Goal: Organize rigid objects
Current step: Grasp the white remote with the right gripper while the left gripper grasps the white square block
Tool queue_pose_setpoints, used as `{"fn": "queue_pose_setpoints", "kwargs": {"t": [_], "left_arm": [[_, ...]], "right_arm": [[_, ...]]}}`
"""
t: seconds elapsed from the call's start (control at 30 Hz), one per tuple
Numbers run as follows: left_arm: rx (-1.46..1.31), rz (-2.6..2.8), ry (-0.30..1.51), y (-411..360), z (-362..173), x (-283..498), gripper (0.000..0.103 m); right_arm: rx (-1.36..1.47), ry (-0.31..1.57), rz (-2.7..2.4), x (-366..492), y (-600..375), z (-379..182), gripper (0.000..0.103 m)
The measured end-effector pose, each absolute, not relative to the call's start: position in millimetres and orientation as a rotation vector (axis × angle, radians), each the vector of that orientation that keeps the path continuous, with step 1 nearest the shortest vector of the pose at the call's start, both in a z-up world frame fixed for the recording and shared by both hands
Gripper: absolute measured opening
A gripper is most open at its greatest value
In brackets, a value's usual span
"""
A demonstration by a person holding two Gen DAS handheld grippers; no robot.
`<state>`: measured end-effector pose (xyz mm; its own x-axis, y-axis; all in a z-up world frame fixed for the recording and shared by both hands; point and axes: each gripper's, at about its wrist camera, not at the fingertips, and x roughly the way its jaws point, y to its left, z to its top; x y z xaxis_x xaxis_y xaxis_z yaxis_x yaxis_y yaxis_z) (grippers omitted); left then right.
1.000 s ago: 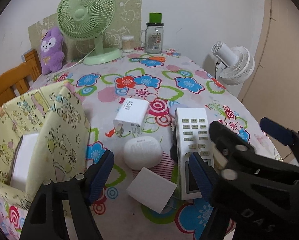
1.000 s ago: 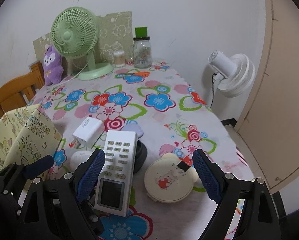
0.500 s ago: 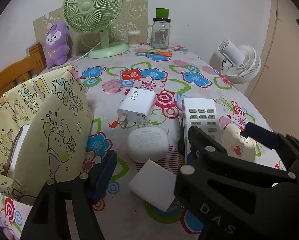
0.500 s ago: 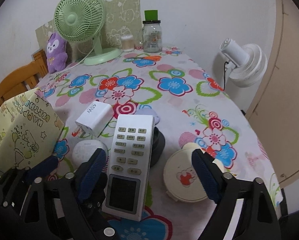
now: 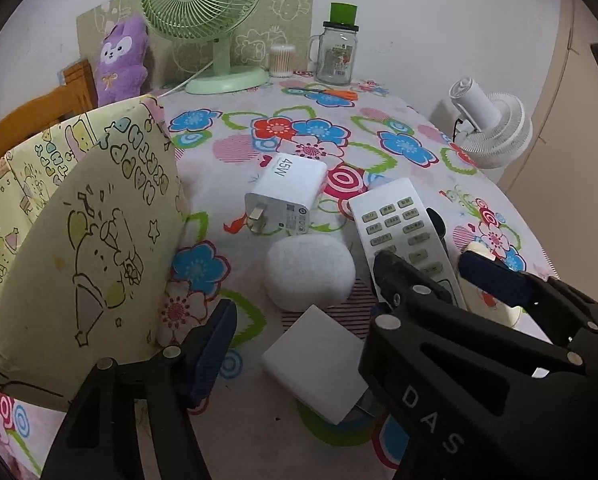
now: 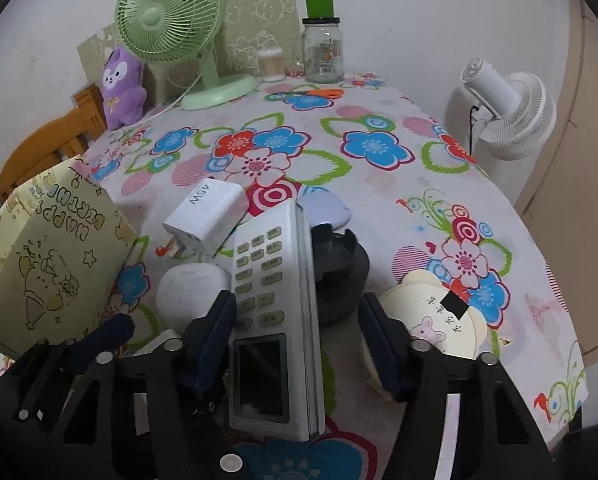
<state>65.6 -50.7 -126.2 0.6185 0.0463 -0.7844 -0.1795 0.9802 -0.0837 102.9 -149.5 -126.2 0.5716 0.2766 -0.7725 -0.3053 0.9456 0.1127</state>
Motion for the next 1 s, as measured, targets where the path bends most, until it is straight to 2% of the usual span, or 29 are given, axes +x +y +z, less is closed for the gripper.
{"fn": "queue_pose_setpoints", "kwargs": {"t": [0.13,0.47,0.63,0.73,0.83,1.0], "left_arm": [[-0.2,0.111,0.9,-48.2,-126.8,62.2,0.071],[-0.177,0.109,0.897,-52.4,-126.4,55.3,0.071],[-0.149,0.111,0.889,-57.6,-127.4,52.6,0.071],[-0.138,0.102,0.915,-60.4,-133.3,53.3,0.07],[-0.127,0.105,0.917,-62.9,-137.6,52.9,0.063],[-0.126,0.099,0.912,-62.4,-137.5,54.7,0.061]], "right_arm": [[-0.011,0.904,0.377,100.9,-149.3,-125.4,0.044],[-0.033,0.88,0.339,88.4,-154.0,-119.6,0.039],[-0.037,0.857,0.31,82.3,-161.8,-115.0,0.03],[-0.055,0.858,0.291,80.4,-164.3,-117.6,0.03],[-0.033,0.864,0.296,80.1,-167.9,-117.1,0.03],[-0.039,0.861,0.3,80.2,-168.3,-117.7,0.032]]}}
